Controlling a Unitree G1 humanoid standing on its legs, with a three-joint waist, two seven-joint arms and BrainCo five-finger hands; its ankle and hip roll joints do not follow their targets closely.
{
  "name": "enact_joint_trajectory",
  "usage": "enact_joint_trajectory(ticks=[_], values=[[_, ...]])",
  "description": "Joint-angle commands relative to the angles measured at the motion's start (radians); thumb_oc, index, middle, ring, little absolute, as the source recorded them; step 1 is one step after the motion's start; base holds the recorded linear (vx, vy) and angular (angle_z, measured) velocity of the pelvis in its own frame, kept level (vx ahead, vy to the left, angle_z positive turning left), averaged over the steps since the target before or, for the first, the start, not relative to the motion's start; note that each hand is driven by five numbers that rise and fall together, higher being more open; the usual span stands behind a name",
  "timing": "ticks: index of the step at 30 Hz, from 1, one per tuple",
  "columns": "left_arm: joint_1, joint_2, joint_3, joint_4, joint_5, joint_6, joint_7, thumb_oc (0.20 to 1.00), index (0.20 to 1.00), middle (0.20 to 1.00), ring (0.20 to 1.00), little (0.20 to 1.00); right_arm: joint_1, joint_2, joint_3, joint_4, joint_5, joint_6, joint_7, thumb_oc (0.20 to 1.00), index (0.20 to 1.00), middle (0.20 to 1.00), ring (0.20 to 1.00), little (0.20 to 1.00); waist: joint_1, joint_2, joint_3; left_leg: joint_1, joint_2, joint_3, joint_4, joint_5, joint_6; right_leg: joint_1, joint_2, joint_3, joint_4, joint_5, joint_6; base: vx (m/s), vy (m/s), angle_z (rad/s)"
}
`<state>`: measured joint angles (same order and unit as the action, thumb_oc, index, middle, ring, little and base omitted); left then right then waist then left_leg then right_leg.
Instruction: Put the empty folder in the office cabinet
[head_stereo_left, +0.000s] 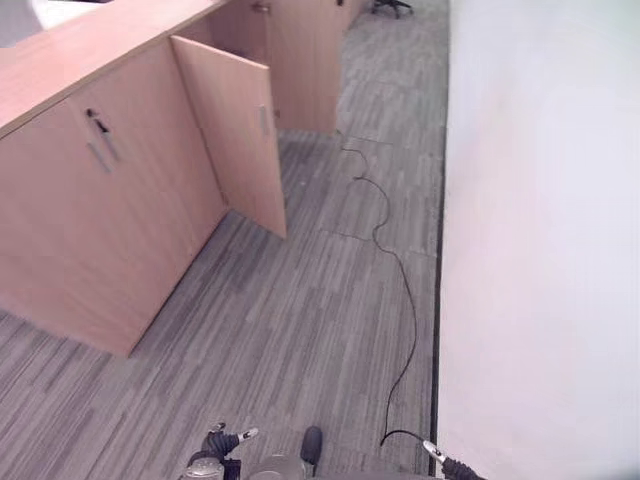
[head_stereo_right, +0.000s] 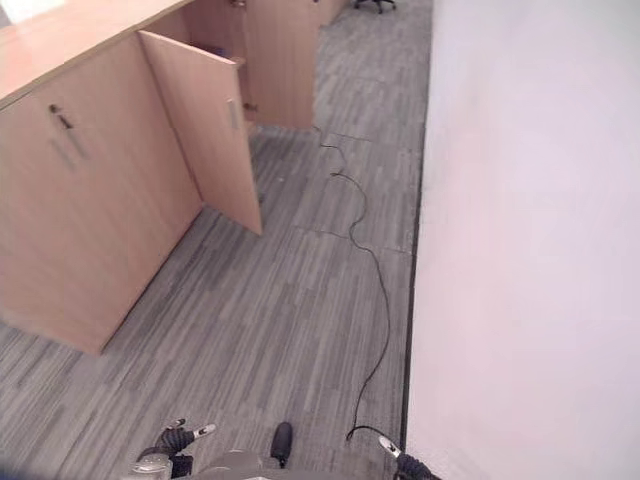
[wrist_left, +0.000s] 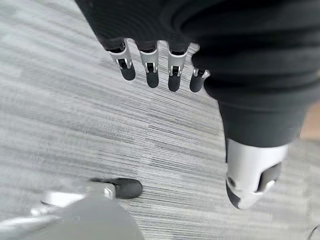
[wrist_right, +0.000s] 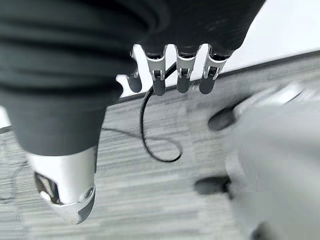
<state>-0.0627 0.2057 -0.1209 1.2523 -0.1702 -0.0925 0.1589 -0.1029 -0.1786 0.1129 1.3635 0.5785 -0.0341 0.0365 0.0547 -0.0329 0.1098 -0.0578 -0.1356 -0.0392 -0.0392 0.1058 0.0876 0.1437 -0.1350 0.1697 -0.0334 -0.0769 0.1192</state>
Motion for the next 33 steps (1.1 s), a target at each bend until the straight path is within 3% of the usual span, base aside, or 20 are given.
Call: enact_joint_trajectory(ticks=[1, 2, 3, 4, 5, 8, 11, 15, 19, 20, 21, 23, 24, 26, 27, 30, 31, 33], values=[[0.027, 0.031, 0.022, 0.029, -0.013, -0.012, 0.018, 1.000, 1.000, 1.000, 1.000, 1.000, -0.036, -0.043, -0.011, -0.019, -0.057, -0.001, 0.003, 1.000, 1.000, 1.000, 1.000, 1.000, 0.091, 0.033, -0.013, -0.106, 0.087, -0.018, 0.083, -0.103, -0.063, -0.121, -0.007, -0.151, 0.102, 0.011, 0.031, -0.02, 0.061, -0.89], [0.028, 0.042, 0.032, 0.040, -0.008, -0.008, 0.017, 1.000, 1.000, 1.000, 1.000, 1.000, -0.028, -0.039, -0.020, -0.003, -0.074, 0.008, 0.002, 1.000, 1.000, 1.000, 1.000, 1.000, 0.113, 0.041, -0.018, -0.100, 0.122, 0.033, 0.088, -0.124, -0.083, -0.108, -0.095, -0.391, 0.127, 0.023, 0.017, -0.01, 0.036, -1.43], [0.028, 0.042, 0.032, 0.040, -0.008, -0.008, 0.017, 1.000, 1.000, 1.000, 1.000, 1.000, -0.028, -0.039, -0.020, -0.003, -0.074, 0.008, 0.002, 1.000, 1.000, 1.000, 1.000, 1.000, 0.112, 0.041, -0.020, -0.103, 0.121, 0.031, 0.088, -0.122, -0.083, -0.109, -0.094, -0.392, 0.125, 0.024, 0.017, 0.02, 0.079, -1.64], [0.032, 0.043, 0.037, 0.044, -0.005, -0.006, 0.017, 1.000, 1.000, 1.000, 1.000, 1.000, -0.022, -0.037, -0.024, 0.002, -0.079, 0.008, 0.003, 1.000, 1.000, 1.000, 1.000, 1.000, 0.115, 0.038, -0.024, -0.094, 0.128, 0.056, 0.086, -0.132, -0.088, -0.095, -0.123, -0.492, 0.118, 0.037, 0.013, 0.06, 0.087, -1.30], [0.037, 0.049, 0.048, 0.045, 0.000, -0.004, 0.016, 1.000, 1.000, 1.000, 1.000, 1.000, -0.017, -0.033, -0.029, 0.002, -0.081, 0.005, 0.000, 1.000, 1.000, 1.000, 1.000, 1.000, 0.115, 0.011, -0.023, -0.077, 0.125, 0.111, 0.101, -0.156, -0.087, -0.087, -0.125, -0.567, 0.081, 0.064, 0.020, 0.08, 0.079, -0.51], [0.042, 0.052, 0.046, 0.039, 0.000, -0.004, 0.013, 1.000, 1.000, 1.000, 1.000, 1.000, -0.029, -0.028, -0.024, -0.008, -0.063, -0.003, -0.014, 1.000, 1.000, 1.000, 1.000, 1.000, 0.091, -0.014, -0.007, -0.034, 0.122, 0.158, 0.098, -0.181, -0.076, -0.170, -0.056, -0.536, 0.050, 0.096, 0.015, 0.12, 0.003, -0.73], [0.033, 0.049, 0.036, 0.032, -0.007, -0.008, 0.018, 1.000, 1.000, 1.000, 1.000, 1.000, -0.023, -0.027, -0.028, -0.022, -0.009, -0.013, -0.023, 1.000, 1.000, 1.000, 1.000, 1.000, 0.040, -0.017, 0.037, 0.056, 0.109, 0.138, 0.077, -0.211, -0.075, -0.263, 0.027, -0.504, 0.041, 0.125, 0.007, 0.29, -0.032, -0.70], [0.027, 0.052, 0.035, 0.026, -0.003, -0.010, 0.021, 1.000, 1.000, 1.000, 1.000, 1.000, -0.005, -0.025, -0.026, -0.014, 0.005, -0.013, -0.029, 1.000, 1.000, 1.000, 1.000, 1.000, 0.031, -0.028, 0.040, 0.115, 0.109, 0.107, 0.062, -0.244, -0.085, -0.240, 0.048, -0.519, 0.002, 0.138, 0.000, 0.27, -0.141, 0.38], [0.041, 0.043, 0.069, 0.036, -0.039, -0.009, 0.028, 1.000, 1.000, 1.000, 1.000, 1.000, 0.006, -0.030, -0.019, 0.004, -0.003, -0.015, -0.035, 1.000, 1.000, 1.000, 1.000, 1.000, 0.037, -0.038, 0.020, 0.141, 0.166, 0.111, 0.096, -0.277, -0.123, -0.201, 0.074, -0.522, -0.018, 0.134, -0.018, 0.29, -0.248, 0.26], [0.042, 0.039, 0.081, 0.040, -0.056, -0.008, 0.033, 1.000, 1.000, 1.000, 1.000, 1.000, 0.008, -0.038, -0.023, 0.012, -0.002, -0.019, -0.044, 1.000, 1.000, 1.000, 1.000, 1.000, 0.040, -0.047, 0.019, 0.124, 0.201, 0.120, 0.176, -0.292, -0.152, -0.173, 0.090, -0.525, -0.030, 0.116, -0.031, 0.24, -0.278, 0.08], [0.042, 0.039, 0.081, 0.040, -0.056, -0.008, 0.033, 1.000, 1.000, 1.000, 1.000, 1.000, 0.008, -0.038, -0.023, 0.012, -0.002, -0.019, -0.044, 1.000, 1.000, 1.000, 1.000, 1.000, 0.040, -0.047, 0.019, 0.122, 0.201, 0.120, 0.179, -0.294, -0.152, -0.174, 0.091, -0.525, -0.030, 0.116, -0.031, 0.19, -0.259, 0.25], [0.043, 0.037, 0.080, 0.038, -0.059, -0.010, 0.034, 1.000, 1.000, 1.000, 1.000, 1.000, 0.009, -0.040, -0.024, 0.014, 0.001, -0.019, -0.046, 1.000, 1.000, 1.000, 1.000, 1.000, 0.042, -0.050, 0.023, 0.096, 0.217, 0.127, 0.244, -0.287, -0.159, -0.161, 0.096, -0.528, -0.035, 0.108, -0.040, 0.06, -0.147, 0.26], [0.042, 0.033, 0.078, 0.026, -0.068, -0.012, 0.040, 1.000, 1.000, 1.000, 1.000, 1.000, 0.009, -0.049, -0.023, 0.015, 0.002, -0.023, -0.054, 1.000, 1.000, 1.000, 1.000, 1.000, 0.057, -0.054, 0.047, 0.007, 0.246, 0.110, 0.444, -0.232, -0.164, -0.124, 0.108, -0.532, -0.046, 0.093, -0.065, 0.15, -0.240, 0.14], [0.039, 0.029, 0.074, 0.014, -0.079, -0.013, 0.046, 1.000, 1.000, 1.000, 1.000, 1.000, 0.008, -0.061, -0.020, 0.014, -0.004, -0.020, -0.059, 1.000, 1.000, 1.000, 1.000, 1.000, 0.071, -0.040, 0.067, -0.047, 0.272, 0.096, 0.573, -0.195, -0.164, -0.085, 0.135, -0.529, -0.052, 0.060, -0.080, 0.15, -0.220, 0.14], [0.038, 0.024, 0.071, 0.009, -0.083, -0.015, 0.048, 1.000, 1.000, 1.000, 1.000, 1.000, 0.005, -0.067, -0.017, 0.013, -0.005, -0.017, -0.062, 1.000, 1.000, 1.000, 1.000, 1.000, 0.079, -0.039, 0.077, -0.087, 0.262, 0.100, 0.596, -0.196, -0.154, -0.072, 0.133, -0.526, -0.054, 0.048, -0.085, 0.07, -0.097, 0.11], [0.043, 0.024, 0.066, 0.001, -0.078, -0.017, 0.046, 1.000, 1.000, 1.000, 1.000, 1.000, 0.009, -0.077, -0.018, 0.017, -0.011, -0.015, -0.061, 1.000, 1.000, 1.000, 1.000, 1.000, 0.093, -0.055, 0.083, -0.171, 0.230, 0.134, 0.514, -0.228, -0.144, -0.054, 0.115, -0.530, -0.054, 0.030, -0.072, 0.11, -0.034, 0.03], [0.045, 0.027, 0.068, -0.004, -0.074, -0.018, 0.045, 1.000, 1.000, 1.000, 1.000, 1.000, 0.009, -0.081, -0.018, 0.015, -0.017, -0.016, -0.061, 1.000, 1.000, 1.000, 1.000, 1.000, 0.098, -0.060, 0.083, -0.191, 0.222, 0.144, 0.457, -0.212, -0.146, -0.049, 0.110, -0.530, -0.054, 0.029, -0.066, 0.14, 0.006, 0.13], [0.049, 0.030, 0.071, -0.010, -0.072, -0.017, 0.045, 1.000, 1.000, 1.000, 1.000, 1.000, 0.009, -0.085, -0.015, 0.012, -0.033, -0.019, -0.062, 1.000, 1.000, 1.000, 1.000, 1.000, 0.112, -0.054, 0.081, -0.206, 0.212, 0.150, 0.305, -0.121, -0.159, -0.038, 0.117, -0.527, -0.054, 0.022, -0.060, 0.16, 0.027, 0.25]])
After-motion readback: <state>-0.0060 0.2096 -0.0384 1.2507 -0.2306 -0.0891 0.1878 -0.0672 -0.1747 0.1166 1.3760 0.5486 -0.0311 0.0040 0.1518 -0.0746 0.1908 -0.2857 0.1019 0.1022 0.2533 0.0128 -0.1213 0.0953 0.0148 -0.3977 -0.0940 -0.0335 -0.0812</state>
